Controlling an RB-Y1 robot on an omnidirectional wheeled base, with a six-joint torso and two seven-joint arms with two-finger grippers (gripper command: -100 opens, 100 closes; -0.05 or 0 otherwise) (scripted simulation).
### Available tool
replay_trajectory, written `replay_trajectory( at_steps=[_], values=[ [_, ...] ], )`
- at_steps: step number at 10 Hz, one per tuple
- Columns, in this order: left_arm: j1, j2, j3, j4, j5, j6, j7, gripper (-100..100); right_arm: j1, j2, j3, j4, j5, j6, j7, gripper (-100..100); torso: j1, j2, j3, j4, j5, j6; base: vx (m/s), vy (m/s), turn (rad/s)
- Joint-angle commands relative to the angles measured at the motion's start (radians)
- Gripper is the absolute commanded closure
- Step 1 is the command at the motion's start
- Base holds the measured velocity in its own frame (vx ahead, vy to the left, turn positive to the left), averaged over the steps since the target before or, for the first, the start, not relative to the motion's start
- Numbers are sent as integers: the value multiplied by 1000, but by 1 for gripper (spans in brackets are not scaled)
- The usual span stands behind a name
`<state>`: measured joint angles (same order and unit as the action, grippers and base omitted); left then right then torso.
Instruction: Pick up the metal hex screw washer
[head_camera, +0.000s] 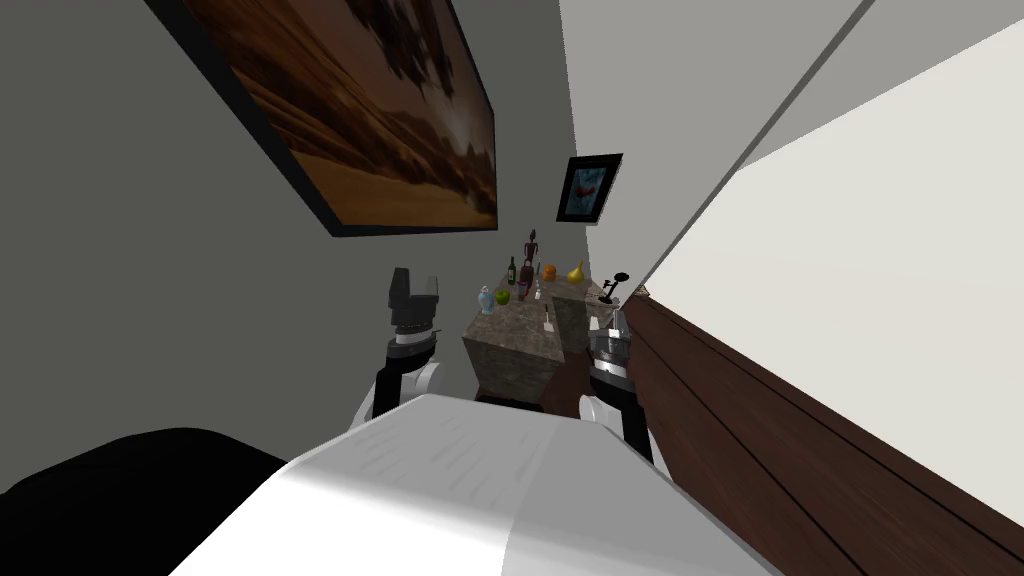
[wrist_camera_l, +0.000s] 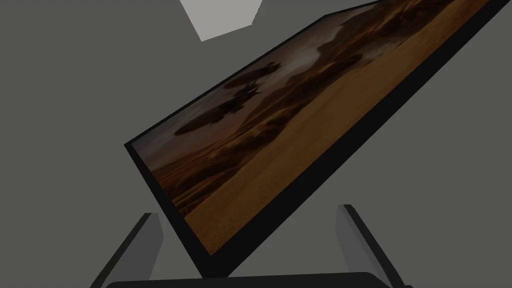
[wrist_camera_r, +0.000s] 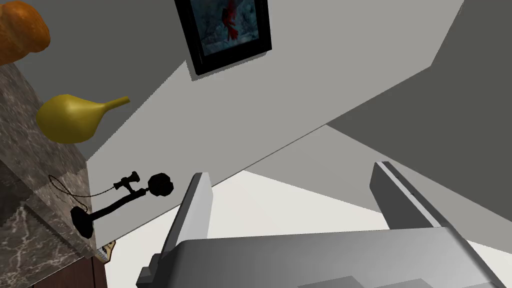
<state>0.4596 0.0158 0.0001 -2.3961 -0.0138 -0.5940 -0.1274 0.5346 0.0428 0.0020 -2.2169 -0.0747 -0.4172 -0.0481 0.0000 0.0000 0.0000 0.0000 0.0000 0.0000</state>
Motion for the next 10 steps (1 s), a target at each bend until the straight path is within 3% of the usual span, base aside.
replay_trajectory(
  at_steps=[1, 4, 5, 7, 8, 10],
  values=[
    [0, 0, 0, 0, 0, 0, 0, 0, 1, -40, -5, 0, -16, 1, 18, -100, 0, 0, 0, 0, 0, 0, -18, -3, 5],
    [0, 0, 0, 0, 0, 0, 0, 0, 5, -132, -28, 4, -68, 8, 81, -100, -1, 3, 2, 1, 0, 0, -46, -8, 36],
    [0, 0, 0, 0, 0, 0, 0, 0, 5, -141, -28, 4, -68, 8, 81, -100, -1, 4, 2, 1, 0, 0, -35, -12, 16],
    [0, 0, 0, 0, 0, 0, 0, 0, 9, -207, -52, 12, -111, 20, 139, -100, -1, 2, 1, 0, 0, 0, -25, -18, 88],
    [0, 0, 0, 0, 0, 0, 0, 0, 9, -214, -52, 12, -111, 20, 139, -100, -2, 2, 1, 0, 0, 0, -20, -21, 37],
    [0, 0, 0, 0, 0, 0, 0, 0, 17, -283, -82, 25, -155, 41, 203, -100, -2, 1, 1, 0, 0, 0, -21, -18, 117]
  ],
)
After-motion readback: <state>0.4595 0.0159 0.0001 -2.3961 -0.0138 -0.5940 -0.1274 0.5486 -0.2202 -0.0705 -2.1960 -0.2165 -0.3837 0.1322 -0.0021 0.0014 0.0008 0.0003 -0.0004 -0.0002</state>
